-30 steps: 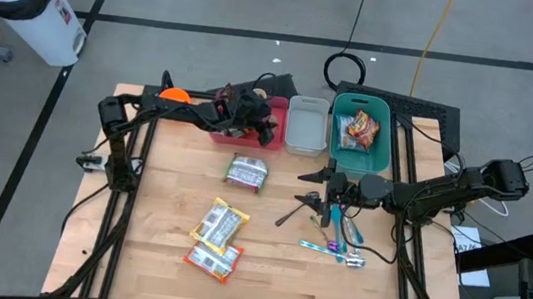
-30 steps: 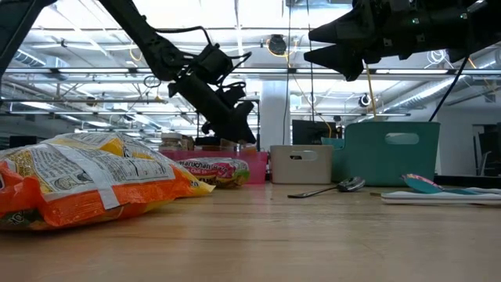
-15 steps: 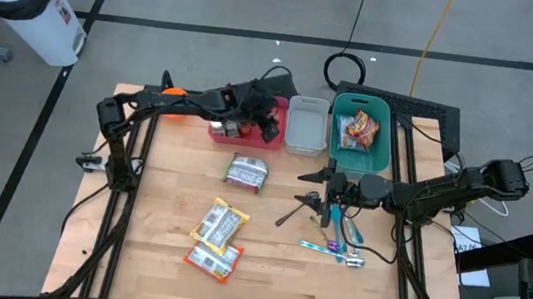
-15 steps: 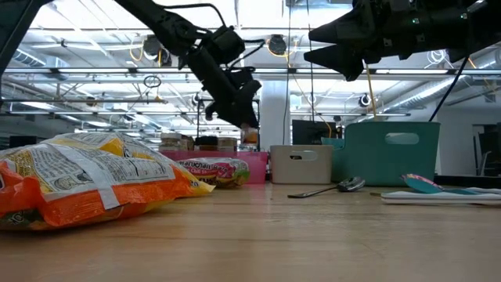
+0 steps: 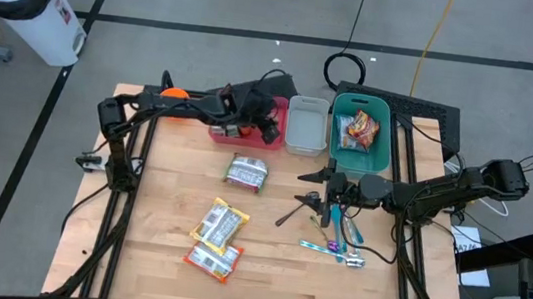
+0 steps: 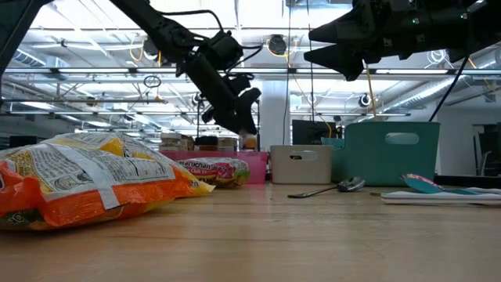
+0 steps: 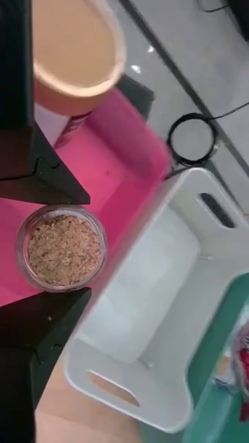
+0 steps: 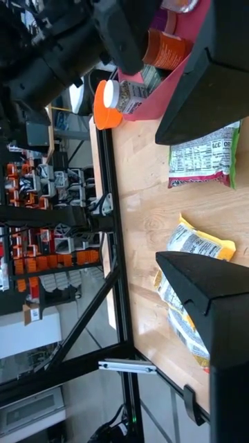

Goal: Pick & Place Food Item
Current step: Put the brown seasoning bottle into the red bin

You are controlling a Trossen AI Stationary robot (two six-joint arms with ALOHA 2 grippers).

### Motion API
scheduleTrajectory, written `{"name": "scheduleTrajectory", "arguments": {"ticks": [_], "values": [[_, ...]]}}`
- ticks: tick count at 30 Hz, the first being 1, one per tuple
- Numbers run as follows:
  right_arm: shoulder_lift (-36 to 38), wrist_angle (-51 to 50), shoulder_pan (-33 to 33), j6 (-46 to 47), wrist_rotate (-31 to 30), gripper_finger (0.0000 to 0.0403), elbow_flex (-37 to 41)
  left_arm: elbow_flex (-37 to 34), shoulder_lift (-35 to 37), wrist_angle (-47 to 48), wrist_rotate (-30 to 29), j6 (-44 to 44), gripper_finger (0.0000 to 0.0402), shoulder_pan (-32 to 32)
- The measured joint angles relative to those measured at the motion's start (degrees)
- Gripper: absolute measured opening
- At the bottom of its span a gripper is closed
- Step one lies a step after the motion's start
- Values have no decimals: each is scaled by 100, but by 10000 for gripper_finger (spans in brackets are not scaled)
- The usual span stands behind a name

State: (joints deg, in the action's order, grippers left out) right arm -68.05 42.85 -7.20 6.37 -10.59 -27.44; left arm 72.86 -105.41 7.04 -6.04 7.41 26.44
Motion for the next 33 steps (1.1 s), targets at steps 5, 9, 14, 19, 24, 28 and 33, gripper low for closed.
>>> {"name": "scheduleTrajectory", "arguments": {"ticks": [5,9,14,19,24,28,33], "values": [[1,12,0,0,0,256,0,-208,0,-363,1,178,182,-17],[0,20,0,0,0,256,0,-246,0,-463,103,222,182,-32],[0,22,0,0,0,256,0,-241,-104,-682,92,364,182,-50],[0,24,0,2,0,256,0,-241,-478,-820,23,540,182,-48],[0,24,0,1,0,256,0,-224,-611,-846,-387,558,182,-48],[2,24,0,2,5,256,0,-223,-647,-850,-376,512,182,-51],[0,22,0,1,15,256,0,-226,-651,-828,-602,419,197,-158]]}}
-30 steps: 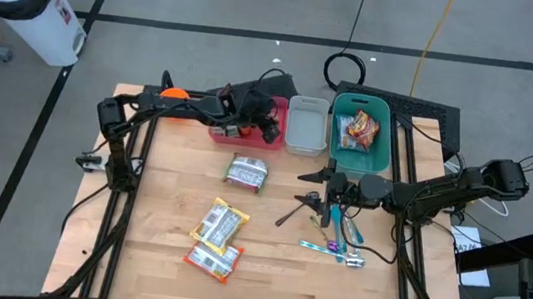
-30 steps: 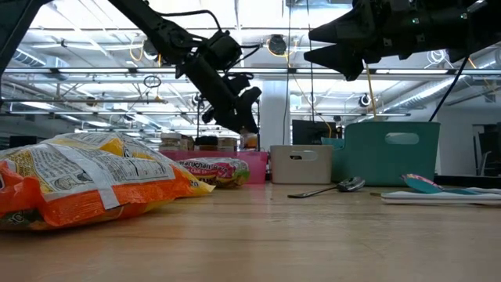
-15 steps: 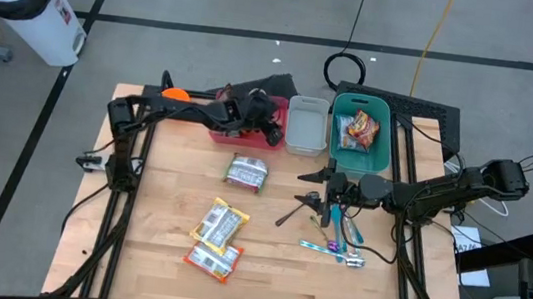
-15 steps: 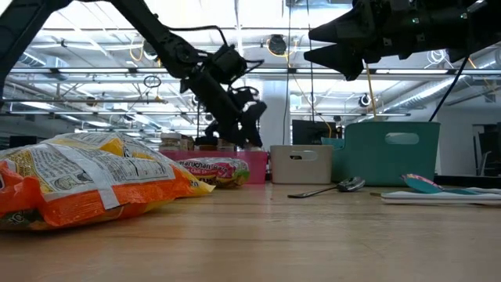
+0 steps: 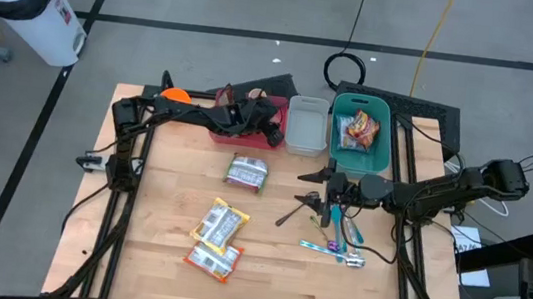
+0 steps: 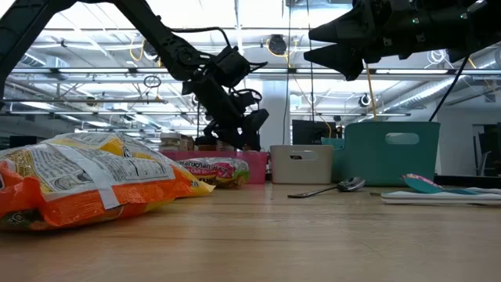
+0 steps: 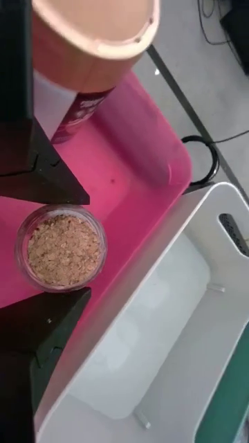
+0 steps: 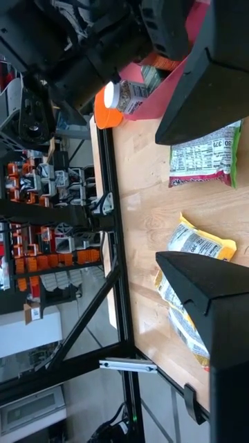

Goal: Pick & Place Food Item
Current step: Put the brown seasoning bottle into the red bin

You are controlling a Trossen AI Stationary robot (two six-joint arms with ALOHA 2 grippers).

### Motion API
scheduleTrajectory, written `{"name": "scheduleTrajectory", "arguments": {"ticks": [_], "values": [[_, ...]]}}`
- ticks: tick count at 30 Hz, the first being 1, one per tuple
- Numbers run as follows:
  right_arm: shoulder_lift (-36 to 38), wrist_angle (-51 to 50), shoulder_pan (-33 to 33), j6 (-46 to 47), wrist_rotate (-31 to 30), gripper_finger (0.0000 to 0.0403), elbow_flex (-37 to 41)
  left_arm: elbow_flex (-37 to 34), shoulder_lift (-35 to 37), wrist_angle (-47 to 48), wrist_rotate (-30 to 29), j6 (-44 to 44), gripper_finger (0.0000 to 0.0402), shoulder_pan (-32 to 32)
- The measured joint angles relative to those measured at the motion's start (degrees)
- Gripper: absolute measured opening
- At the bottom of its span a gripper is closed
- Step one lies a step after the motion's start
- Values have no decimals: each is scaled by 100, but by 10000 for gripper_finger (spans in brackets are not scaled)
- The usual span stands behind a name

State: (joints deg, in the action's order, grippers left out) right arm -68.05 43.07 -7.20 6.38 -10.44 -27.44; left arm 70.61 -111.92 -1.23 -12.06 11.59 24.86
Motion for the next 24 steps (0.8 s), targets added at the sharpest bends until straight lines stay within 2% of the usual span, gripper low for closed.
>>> {"name": "scheduleTrajectory", "arguments": {"ticks": [4,7,12,16,18,20,24], "values": [[0,0,0,-1,0,256,0,18,13,6,-169,205,181,-77],[0,0,0,0,0,256,0,101,13,3,-264,488,181,-143],[1,-2,0,0,0,256,0,195,11,-66,-778,620,181,-345],[1,-1,0,-1,1,256,0,195,11,-167,-862,641,181,-403],[0,-2,0,-1,2,256,0,195,11,-184,-822,476,181,-421],[0,-2,0,-1,2,256,0,195,11,-142,-515,220,181,-412],[0,-2,0,-1,2,256,0,201,11,-45,-166,258,181,-325]]}}
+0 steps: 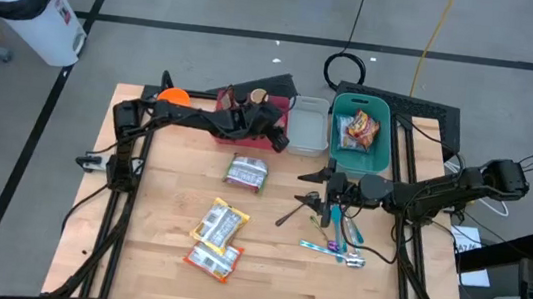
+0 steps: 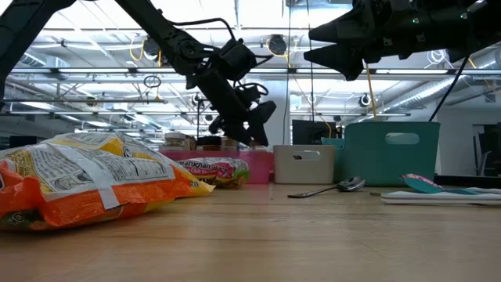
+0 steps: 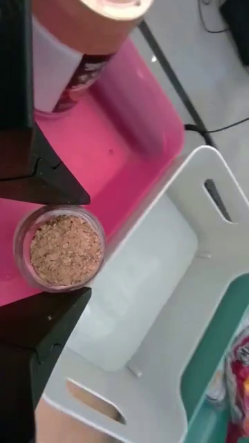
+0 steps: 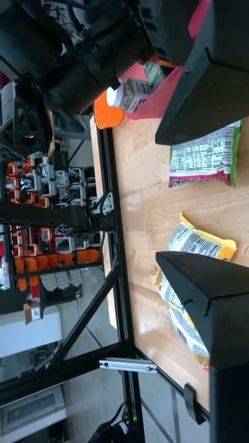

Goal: Pick & Place Food Item
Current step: Put the brown seasoning bottle into the red bin, then put the green noodle pack into the green bin

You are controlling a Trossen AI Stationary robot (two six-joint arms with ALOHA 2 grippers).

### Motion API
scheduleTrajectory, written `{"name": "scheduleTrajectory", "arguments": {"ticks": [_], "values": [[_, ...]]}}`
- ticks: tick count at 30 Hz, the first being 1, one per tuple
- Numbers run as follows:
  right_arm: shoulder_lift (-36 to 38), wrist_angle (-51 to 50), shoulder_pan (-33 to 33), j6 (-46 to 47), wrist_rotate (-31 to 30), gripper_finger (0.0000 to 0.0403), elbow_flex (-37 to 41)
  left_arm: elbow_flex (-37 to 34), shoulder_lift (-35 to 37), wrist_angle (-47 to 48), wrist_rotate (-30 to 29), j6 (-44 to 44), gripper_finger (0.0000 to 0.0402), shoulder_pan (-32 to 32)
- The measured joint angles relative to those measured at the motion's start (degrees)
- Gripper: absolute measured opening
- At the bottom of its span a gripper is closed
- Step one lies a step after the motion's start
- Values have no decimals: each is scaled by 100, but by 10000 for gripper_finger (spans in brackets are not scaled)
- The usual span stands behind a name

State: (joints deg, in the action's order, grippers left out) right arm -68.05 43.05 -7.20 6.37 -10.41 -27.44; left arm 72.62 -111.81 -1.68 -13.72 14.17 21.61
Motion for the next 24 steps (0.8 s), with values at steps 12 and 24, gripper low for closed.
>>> {"name": "scheduleTrajectory", "arguments": {"ticks": [12,24], "values": [[2,0,0,0,0,256,0,2,-33,480,21,-100,192,71],[1,0,0,1,1,256,0,2,-32,495,20,-363,284,82]]}}
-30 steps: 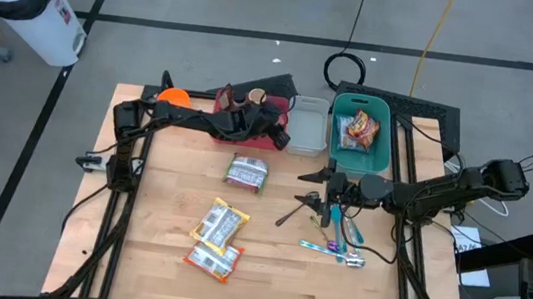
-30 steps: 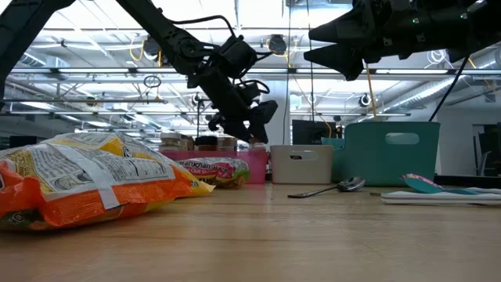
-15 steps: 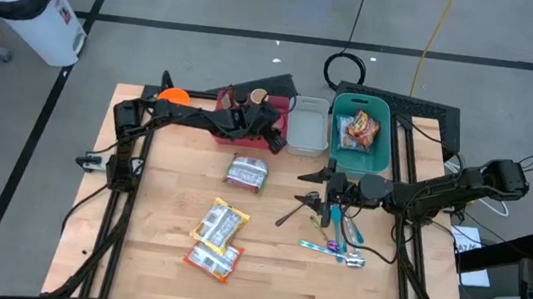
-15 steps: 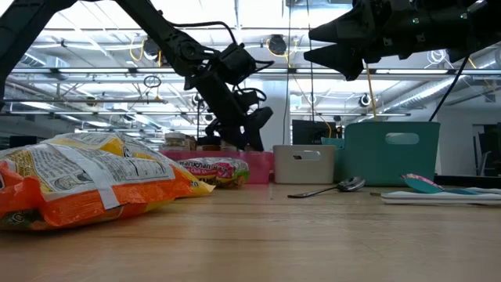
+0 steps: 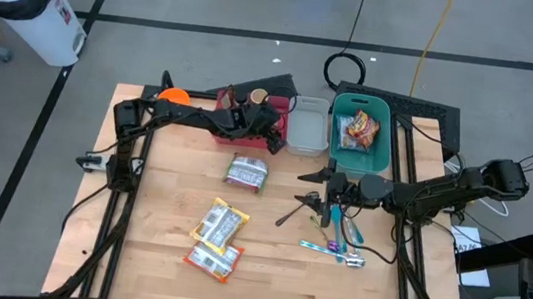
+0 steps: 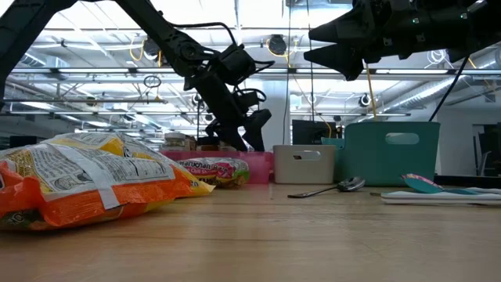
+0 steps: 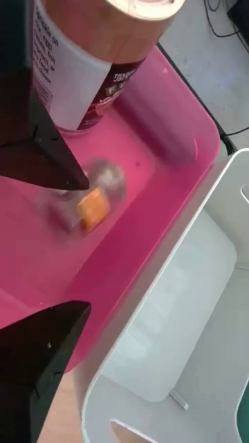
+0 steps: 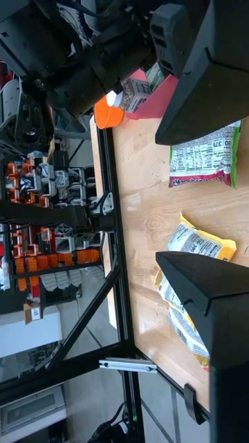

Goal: Pick & Place Food Item
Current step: Put the green noodle pack into the green bin

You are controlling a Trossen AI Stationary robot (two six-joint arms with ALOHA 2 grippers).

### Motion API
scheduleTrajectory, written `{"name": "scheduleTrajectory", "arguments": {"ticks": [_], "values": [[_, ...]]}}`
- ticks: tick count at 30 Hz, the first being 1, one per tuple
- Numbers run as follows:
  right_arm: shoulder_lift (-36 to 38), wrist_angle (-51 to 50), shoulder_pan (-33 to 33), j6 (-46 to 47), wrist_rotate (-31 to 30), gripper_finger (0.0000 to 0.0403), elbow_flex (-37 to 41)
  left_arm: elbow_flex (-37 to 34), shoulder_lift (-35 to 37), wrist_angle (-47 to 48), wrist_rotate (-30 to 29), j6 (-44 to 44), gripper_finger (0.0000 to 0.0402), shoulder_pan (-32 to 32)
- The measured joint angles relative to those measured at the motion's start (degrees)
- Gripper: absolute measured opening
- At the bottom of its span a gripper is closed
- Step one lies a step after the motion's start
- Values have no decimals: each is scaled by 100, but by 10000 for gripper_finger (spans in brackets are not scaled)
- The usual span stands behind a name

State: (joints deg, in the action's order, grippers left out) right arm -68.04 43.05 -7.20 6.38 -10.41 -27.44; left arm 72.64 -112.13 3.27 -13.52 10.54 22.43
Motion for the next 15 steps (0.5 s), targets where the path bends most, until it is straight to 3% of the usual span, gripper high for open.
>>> {"name": "scheduleTrajectory", "arguments": {"ticks": [6,15], "values": [[-1,-2,0,-1,-1,256,0,-7,240,94,19,-400,290,-6],[-1,-4,0,0,2,256,-2,-2,1338,974,219,-420,284,-116]]}}
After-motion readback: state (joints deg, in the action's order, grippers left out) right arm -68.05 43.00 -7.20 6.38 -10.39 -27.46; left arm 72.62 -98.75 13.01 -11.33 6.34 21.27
